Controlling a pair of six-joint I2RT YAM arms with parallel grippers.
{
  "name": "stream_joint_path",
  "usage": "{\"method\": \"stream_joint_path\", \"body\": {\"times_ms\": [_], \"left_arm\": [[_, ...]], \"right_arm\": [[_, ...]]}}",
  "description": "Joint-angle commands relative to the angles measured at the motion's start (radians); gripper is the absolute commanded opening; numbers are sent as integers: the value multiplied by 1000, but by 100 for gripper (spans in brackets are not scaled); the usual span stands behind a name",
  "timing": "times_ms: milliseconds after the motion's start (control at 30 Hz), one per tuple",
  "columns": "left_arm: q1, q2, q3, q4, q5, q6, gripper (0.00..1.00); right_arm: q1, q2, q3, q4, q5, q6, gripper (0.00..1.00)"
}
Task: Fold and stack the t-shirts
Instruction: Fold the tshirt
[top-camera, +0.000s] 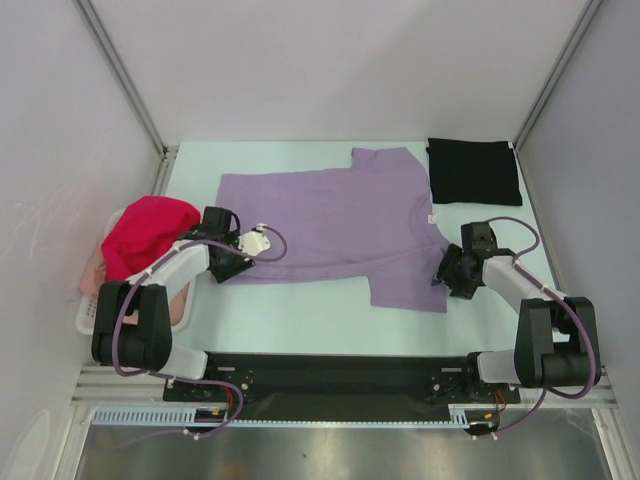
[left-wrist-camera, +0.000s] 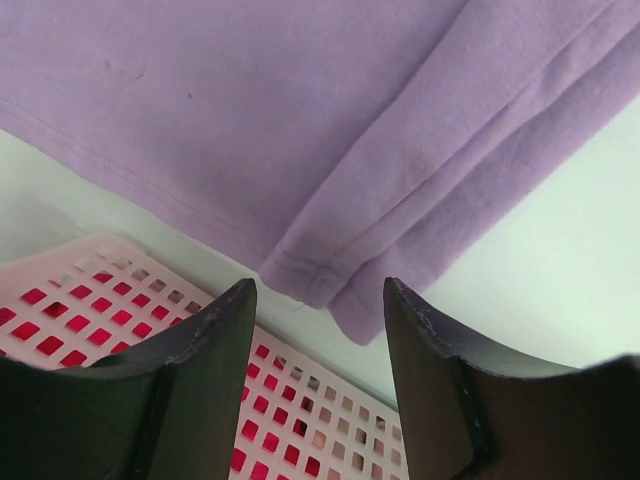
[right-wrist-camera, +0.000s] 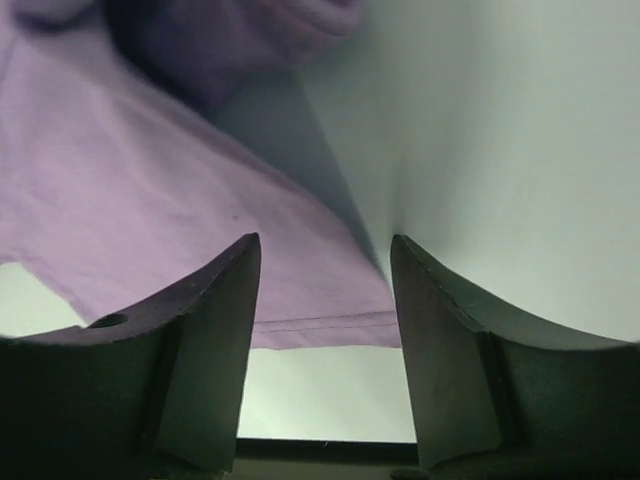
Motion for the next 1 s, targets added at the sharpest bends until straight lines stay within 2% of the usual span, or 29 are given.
{"method": "stream_joint_path", "body": {"times_ms": [0, 33, 67, 167, 300, 400, 500, 533, 700, 967], "left_arm": [[-11, 6, -18, 67, -28, 60, 59], [-11, 4, -29, 76, -38, 74, 59], [-11, 6, -50, 91, -51, 79, 58], [-11, 10, -72, 169, -95, 87, 54], [-11, 26, -87, 162, -78, 97, 53], [-10, 46, -98, 185, -92, 110, 53], [-10, 52, -72, 174, -101, 93, 33], [-10, 49, -51, 159, -94, 77, 22], [-7, 1, -40, 122, -69, 62, 3], [55, -28, 46, 67, -40, 31, 0]], "right_arm": [[38, 27, -4, 71, -22, 13, 58], [38, 31, -9, 79, -19, 13, 53], [38, 34, -12, 84, -17, 13, 39], [38, 31, -12, 92, -5, 7, 16], [33, 1, 5, 73, -11, -4, 2], [12, -39, 14, 58, -23, -11, 0], [-8, -73, 27, 27, -43, -24, 0], [-13, -97, 33, 18, -45, -28, 0], [-14, -153, 73, -36, -71, -44, 0], [-46, -179, 188, -8, -232, -63, 0]]}}
